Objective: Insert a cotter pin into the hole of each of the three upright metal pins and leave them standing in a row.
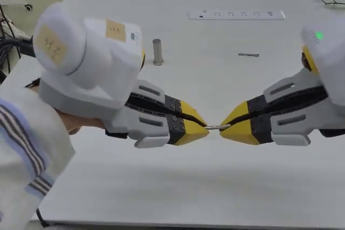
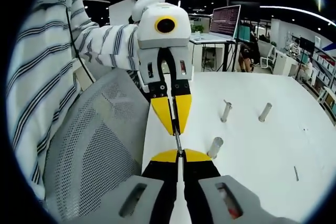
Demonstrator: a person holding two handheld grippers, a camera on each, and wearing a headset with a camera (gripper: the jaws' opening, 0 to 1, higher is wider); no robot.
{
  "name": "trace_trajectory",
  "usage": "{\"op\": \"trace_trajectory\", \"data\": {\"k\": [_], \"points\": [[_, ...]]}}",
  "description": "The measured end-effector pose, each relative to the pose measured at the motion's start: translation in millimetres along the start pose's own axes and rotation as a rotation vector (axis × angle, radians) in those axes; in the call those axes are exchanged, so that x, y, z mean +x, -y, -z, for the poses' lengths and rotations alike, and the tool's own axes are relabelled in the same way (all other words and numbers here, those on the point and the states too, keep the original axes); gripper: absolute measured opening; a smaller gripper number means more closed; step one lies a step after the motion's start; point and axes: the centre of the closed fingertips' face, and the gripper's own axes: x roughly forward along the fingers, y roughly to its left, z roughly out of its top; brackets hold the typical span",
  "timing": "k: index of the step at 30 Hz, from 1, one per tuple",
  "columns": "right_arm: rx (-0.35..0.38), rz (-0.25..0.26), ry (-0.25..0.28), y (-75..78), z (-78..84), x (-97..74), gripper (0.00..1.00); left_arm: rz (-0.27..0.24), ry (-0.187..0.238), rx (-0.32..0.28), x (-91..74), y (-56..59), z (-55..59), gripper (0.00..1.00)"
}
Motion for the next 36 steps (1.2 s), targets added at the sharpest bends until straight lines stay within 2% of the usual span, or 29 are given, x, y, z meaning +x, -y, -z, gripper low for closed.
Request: {"op": "trace_trajectory", "data": {"k": [5, 8, 13, 18, 26, 30, 36], "points": [[0.032, -0.004, 0.006, -1.4, 0.7, 2.6, 0.0, 0.003, -0.006, -0.004, 0.8, -0.3, 2.3, 0.0], [0.042, 0.0, 0.017, 0.4, 1.5, 2.8, 0.0, -0.012, 0.002, -0.003, 0.1, -4.4, 1.9, 0.01], [0.054, 0.041, 0.028, 13.6, 4.6, -0.1, 0.0, -0.062, 0.011, -0.016, -1.8, -17.5, 2.8, 0.07], [0.064, 0.062, 0.03, 21.7, 9.5, -2.6, 0.0, -0.107, 0.01, -0.029, -2.4, -28.3, 5.2, 0.13], [0.065, 0.099, -0.01, 36.2, 23.8, 4.4, 0.0, -0.192, -0.017, -0.046, 0.8, -49.3, 14.4, 0.17], [0.076, 0.105, -0.029, 44.4, 32.2, 8.1, 0.0, -0.216, -0.056, -0.028, 4.8, -55.9, 23.2, 0.18], [0.074, 0.121, -0.078, 57.8, 48.6, 14.8, 0.0, -0.219, -0.076, -0.054, 13.0, -62.5, 31.5, 0.16]]}}
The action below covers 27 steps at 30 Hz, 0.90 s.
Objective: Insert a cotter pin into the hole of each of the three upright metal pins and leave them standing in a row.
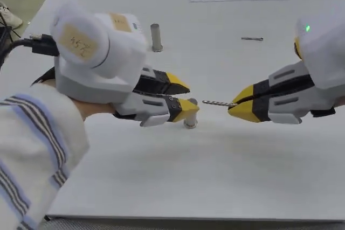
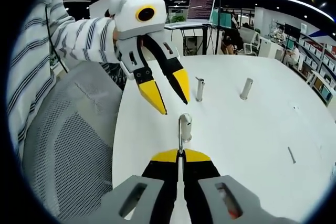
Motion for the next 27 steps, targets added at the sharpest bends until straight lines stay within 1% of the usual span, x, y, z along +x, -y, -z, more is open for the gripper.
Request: {"op": "trace_trajectory", "data": {"k": [2, 4, 7, 13, 17, 21, 27], "points": [[0.0, 0.0, -0.007, 1.0, 2.1, 1.9, 0.0, -0.012, -0.015, 0.008, 3.1, -3.3, 3.4, 0.15], [-0.003, 0.0, -0.02, 3.8, 5.6, 5.3, 0.0, -0.008, -0.026, -0.001, 6.0, -4.9, 6.5, 0.16], [-0.005, -0.005, -0.03, 7.5, 8.6, 8.4, 0.0, -0.011, -0.056, 0.012, 9.8, -8.2, 12.2, 0.16], [-0.011, -0.015, -0.045, 13.7, 11.9, 12.4, 0.0, -0.005, -0.065, 0.001, 13.7, -10.9, 14.8, 0.15], [-0.015, -0.021, -0.048, 13.9, 13.7, 15.2, 0.0, 0.0, -0.074, -0.001, 15.8, -12.3, 17.5, 0.14], [-0.021, -0.026, -0.049, 14.3, 13.0, 17.8, 0.0, -0.001, -0.088, 0.007, 17.6, -14.0, 20.2, 0.13], [-0.027, -0.024, -0.046, 14.5, 9.6, 18.7, 0.0, 0.004, -0.088, 0.004, 18.1, -14.8, 21.8, 0.1]]}}
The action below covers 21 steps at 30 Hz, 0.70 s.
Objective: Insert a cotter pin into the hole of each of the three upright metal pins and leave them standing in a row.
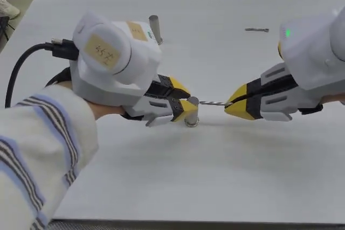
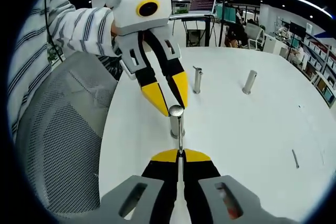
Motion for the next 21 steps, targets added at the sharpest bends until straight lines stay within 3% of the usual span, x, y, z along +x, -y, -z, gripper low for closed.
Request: {"op": "trace_trajectory", "data": {"k": [11, 21], "points": [[-0.029, -0.02, -0.005, -2.6, -0.6, 1.4, 0.0, 0.017, -0.005, 0.049, -1.2, 2.3, 0.9, 0.09], [-0.035, -0.011, -0.016, 6.1, 0.4, 6.0, 0.0, 0.038, 0.001, 0.042, -1.5, 2.9, 0.7, 0.09]]}}
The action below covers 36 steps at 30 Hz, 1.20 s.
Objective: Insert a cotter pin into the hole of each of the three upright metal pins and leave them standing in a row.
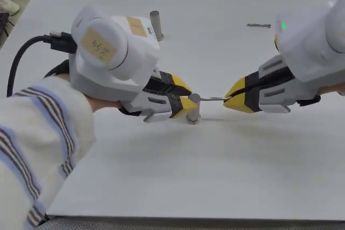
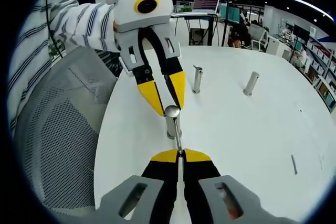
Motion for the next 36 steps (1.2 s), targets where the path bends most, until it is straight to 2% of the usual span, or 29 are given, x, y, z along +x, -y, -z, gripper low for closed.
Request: {"op": "trace_trajectory", "data": {"k": [4, 5, 6, 12, 16, 20, 30, 33, 34, 36], "points": [[-0.009, -0.006, 0.016, 1.7, -7.3, 4.1, 0.0, 0.01, 0.0, 0.017, 1.4, 0.8, -0.4, 0.09], [-0.023, 0.003, -0.008, 3.3, -4.8, 4.6, 0.0, 0.012, -0.002, 0.02, 1.8, 0.1, 0.4, 0.09], [-0.042, 0.002, -0.011, 2.9, -6.1, 5.9, 0.0, 0.011, -0.002, 0.021, 1.8, -0.5, 0.8, 0.09], [-0.038, -0.005, -0.012, 1.4, -4.3, 12.6, 0.0, 0.01, 0.001, 0.013, 2.1, -0.5, 1.1, 0.09], [-0.034, -0.027, 0.013, -5.5, -11.0, 18.5, 0.0, 0.012, 0.004, 0.009, 3.7, 0.5, 0.4, 0.08], [-0.05, -0.036, 0.012, -11.0, -17.1, 21.8, 0.0, 0.016, 0.004, 0.01, 7.0, 2.5, -1.4, 0.08], [-0.086, -0.038, 0.016, -15.0, -21.8, 18.6, 0.0, 0.017, 0.002, 0.026, 8.7, 2.4, -4.8, 0.08], [-0.091, -0.019, 0.022, -13.0, -21.1, 18.3, 0.0, 0.013, 0.005, 0.005, 8.7, 1.7, -5.5, 0.08], [-0.093, -0.017, 0.025, -13.0, -21.2, 18.0, 0.0, 0.013, 0.006, 0.006, 8.6, 2.1, -5.5, 0.08], [-0.093, -0.011, 0.036, -12.7, -21.8, 16.6, 0.1, 0.011, 0.006, 0.009, 8.8, 2.1, -5.8, 0.09]]}}
